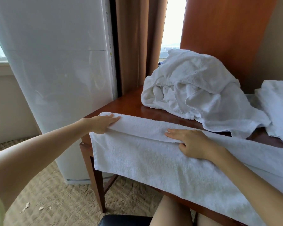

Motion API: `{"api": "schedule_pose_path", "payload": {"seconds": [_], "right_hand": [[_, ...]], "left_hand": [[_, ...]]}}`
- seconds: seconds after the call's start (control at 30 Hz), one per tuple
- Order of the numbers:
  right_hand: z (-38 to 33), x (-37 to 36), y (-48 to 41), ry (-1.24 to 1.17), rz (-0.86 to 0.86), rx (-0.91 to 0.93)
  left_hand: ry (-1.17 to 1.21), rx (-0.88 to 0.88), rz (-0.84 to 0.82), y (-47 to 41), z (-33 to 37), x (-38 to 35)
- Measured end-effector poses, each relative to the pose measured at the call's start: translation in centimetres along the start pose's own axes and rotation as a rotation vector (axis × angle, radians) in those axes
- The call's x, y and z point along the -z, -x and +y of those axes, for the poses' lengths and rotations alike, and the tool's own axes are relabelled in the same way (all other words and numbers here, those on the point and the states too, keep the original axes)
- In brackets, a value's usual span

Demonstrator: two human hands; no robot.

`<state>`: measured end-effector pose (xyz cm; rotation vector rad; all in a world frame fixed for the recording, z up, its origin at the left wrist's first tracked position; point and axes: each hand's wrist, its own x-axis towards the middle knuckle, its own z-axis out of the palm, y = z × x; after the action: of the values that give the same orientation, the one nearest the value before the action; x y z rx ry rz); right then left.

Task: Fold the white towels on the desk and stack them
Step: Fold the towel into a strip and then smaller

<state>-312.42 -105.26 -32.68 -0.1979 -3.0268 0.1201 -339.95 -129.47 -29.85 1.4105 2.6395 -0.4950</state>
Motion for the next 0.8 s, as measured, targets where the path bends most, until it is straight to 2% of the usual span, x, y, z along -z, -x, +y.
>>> {"api": "schedule_pose_path", "payload": {"seconds": [0.1, 0.23, 0.3, 0.4, 0.5, 0.6, 0.73, 0.8], "right_hand": [[-0.8, -0.4, -1.4, -0.013, -0.019, -0.058], [-1.2, -0.5, -1.9, -0.040, 0.014, -0.074], [-1.0, -0.4, -1.1, -0.054, 0.047, -0.081], [0.3, -0.3, 1.6, -0.045, 0.103, -0.154], [2.7, -0.1, 5.8, -0.061, 0.187, -0.285], [5.1, 0.2, 9.5, -0.046, 0.182, -0.403], [6.0, 0.6, 11.7, -0.033, 0.209, -0.435], [5.9, 0.7, 11.7, -0.038, 0.231, -0.435]], "left_hand": [[0.096, -0.045, -0.056, -1.2, 1.9, 2.6], [0.512, -0.338, 0.056, -2.3, 9.5, 3.2], [0.483, -0.353, 0.131, -2.8, 12.7, 1.7], [0.401, -0.323, 0.265, -3.6, 13.2, -0.1], [0.378, -0.365, 0.239, -4.5, 11.9, -0.3], [0.341, -0.376, 0.215, -5.2, 11.9, 0.1], [0.297, -0.375, 0.211, -5.1, 12.4, 1.0], [0.253, -0.421, 0.272, -4.4, 13.7, 1.5]]}}
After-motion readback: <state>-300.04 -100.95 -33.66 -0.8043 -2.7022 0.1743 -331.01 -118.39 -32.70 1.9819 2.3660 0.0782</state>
